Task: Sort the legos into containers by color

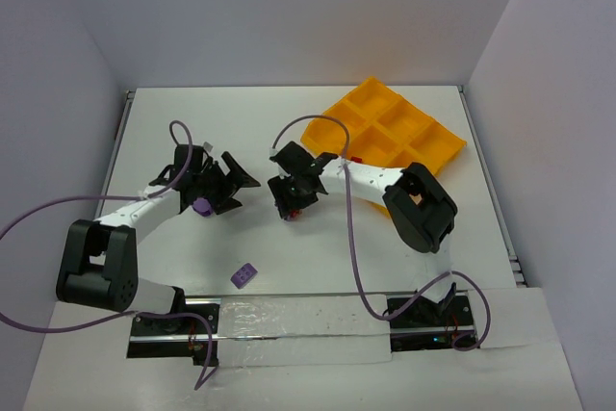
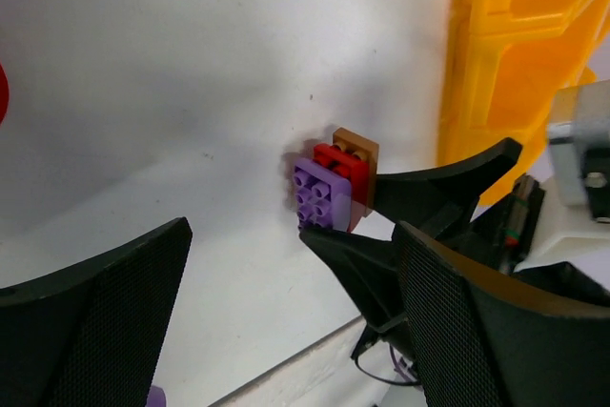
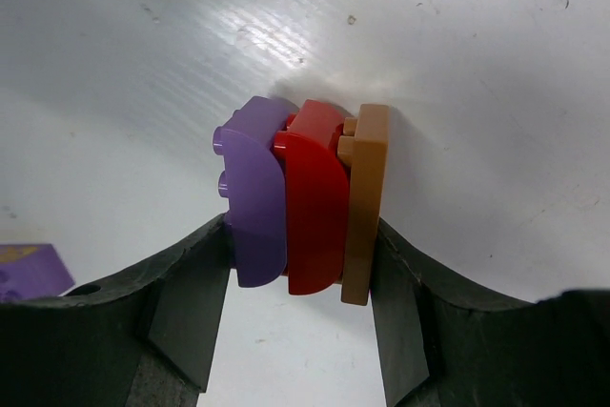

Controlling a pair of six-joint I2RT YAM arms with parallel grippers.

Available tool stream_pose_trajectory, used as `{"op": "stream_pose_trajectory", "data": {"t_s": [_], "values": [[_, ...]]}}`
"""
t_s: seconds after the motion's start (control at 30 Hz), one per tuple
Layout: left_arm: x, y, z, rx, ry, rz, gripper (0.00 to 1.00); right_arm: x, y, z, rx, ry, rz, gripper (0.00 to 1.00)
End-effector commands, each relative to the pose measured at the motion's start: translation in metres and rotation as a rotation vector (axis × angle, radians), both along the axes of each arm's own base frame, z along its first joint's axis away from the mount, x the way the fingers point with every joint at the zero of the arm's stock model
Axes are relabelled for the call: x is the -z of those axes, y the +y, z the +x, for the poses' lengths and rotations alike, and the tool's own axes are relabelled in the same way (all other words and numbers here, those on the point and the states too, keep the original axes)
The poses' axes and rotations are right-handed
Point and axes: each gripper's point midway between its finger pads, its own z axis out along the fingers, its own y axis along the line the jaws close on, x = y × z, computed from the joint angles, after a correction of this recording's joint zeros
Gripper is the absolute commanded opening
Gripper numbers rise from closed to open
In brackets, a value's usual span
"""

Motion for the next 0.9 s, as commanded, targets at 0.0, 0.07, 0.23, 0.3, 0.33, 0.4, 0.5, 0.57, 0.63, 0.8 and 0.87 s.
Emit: {"op": "stream_pose_trajectory", "data": {"t_s": [0.0, 0.07, 0.23, 0.3, 0.33, 0.4, 0.5, 0.57, 0.63, 0.8, 0.87], "values": [[-0.031, -0.017, -0.005, 0.087, -0.099, -0.173, 0.94, -0.055, 0.015, 0.009, 0.005, -0.075, 0.159, 0.46], [-0.037, -0.021, -0.007, 0.108, -0.129, -0.216, 0.94, -0.06, 0.018, 0.007, -0.004, -0.067, 0.188, 0.46], [-0.05, -0.03, -0.008, 0.143, -0.173, -0.306, 0.94, -0.072, 0.025, 0.003, -0.034, -0.062, 0.238, 0.46], [-0.051, -0.031, -0.007, 0.145, -0.176, -0.321, 0.93, -0.079, 0.029, 0.002, -0.043, -0.067, 0.261, 0.47], [-0.051, -0.032, -0.006, 0.147, -0.175, -0.327, 0.93, -0.079, 0.029, 0.002, -0.043, -0.067, 0.261, 0.47], [-0.052, -0.034, -0.004, 0.152, -0.172, -0.337, 0.92, -0.082, 0.029, 0.003, -0.042, -0.069, 0.261, 0.47], [-0.047, -0.035, -0.005, 0.157, -0.153, -0.343, 0.89, -0.085, 0.029, 0.003, -0.041, -0.073, 0.265, 0.47], [-0.043, -0.035, -0.005, 0.156, -0.14, -0.344, 0.86, -0.086, 0.029, 0.004, -0.04, -0.072, 0.267, 0.47], [-0.038, -0.035, -0.007, 0.154, -0.128, -0.344, 0.84, -0.086, 0.031, 0.003, -0.044, -0.068, 0.27, 0.47], [-0.033, -0.035, -0.012, 0.152, -0.122, -0.357, 0.82, -0.091, 0.033, 0.002, -0.049, -0.066, 0.284, 0.47], [-0.033, -0.036, -0.013, 0.157, -0.122, -0.359, 0.81, -0.091, 0.033, 0.002, -0.05, -0.064, 0.287, 0.48]]}}
